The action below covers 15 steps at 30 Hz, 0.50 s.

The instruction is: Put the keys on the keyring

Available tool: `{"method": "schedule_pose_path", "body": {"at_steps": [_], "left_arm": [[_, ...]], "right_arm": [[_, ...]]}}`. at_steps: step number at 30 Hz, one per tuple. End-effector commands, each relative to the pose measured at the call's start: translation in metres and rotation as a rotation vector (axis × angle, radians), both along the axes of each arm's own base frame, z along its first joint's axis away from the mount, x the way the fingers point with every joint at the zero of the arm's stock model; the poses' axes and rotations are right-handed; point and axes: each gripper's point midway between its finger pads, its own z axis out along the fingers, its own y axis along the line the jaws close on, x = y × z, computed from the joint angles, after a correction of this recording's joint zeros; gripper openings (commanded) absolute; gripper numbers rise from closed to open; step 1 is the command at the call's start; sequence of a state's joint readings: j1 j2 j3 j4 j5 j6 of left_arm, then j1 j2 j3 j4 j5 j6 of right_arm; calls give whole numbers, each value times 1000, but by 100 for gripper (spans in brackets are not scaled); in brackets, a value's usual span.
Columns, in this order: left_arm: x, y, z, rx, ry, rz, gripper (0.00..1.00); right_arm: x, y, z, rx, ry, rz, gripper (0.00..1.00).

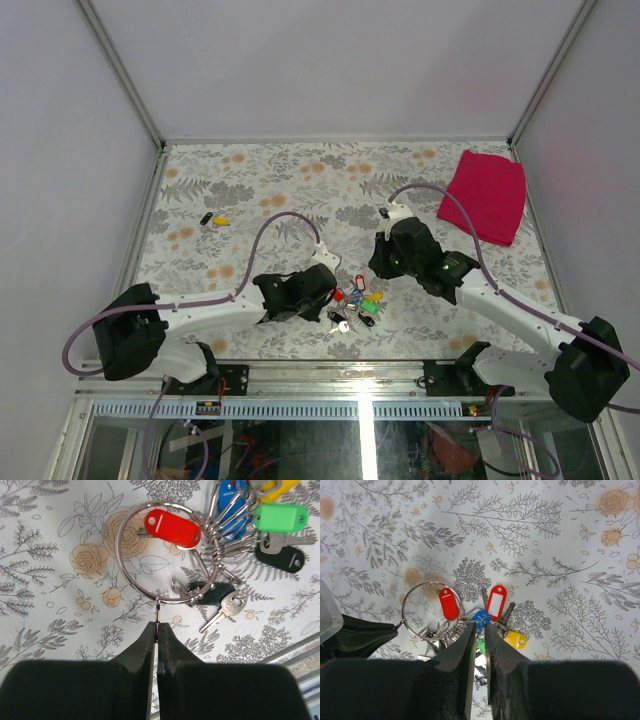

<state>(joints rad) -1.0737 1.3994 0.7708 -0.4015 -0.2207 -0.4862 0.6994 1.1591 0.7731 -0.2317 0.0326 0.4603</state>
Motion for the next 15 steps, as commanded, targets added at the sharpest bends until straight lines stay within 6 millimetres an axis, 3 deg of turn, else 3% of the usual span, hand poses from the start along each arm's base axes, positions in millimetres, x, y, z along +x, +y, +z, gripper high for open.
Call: {"method": "schedule_pose_path", "body": {"at_steps": [1, 7, 15], "left_arm": [[6, -11, 31, -37, -60, -60, 0], [9, -15, 64, -73, -115, -121, 0], [9, -25, 100, -92, -180, -265, 0]], "right_arm": [[4, 4, 28, 83, -94, 10, 16], [-2, 2, 57, 157, -188, 32, 13], [-23, 2, 77, 239, -177, 67, 29]]}}
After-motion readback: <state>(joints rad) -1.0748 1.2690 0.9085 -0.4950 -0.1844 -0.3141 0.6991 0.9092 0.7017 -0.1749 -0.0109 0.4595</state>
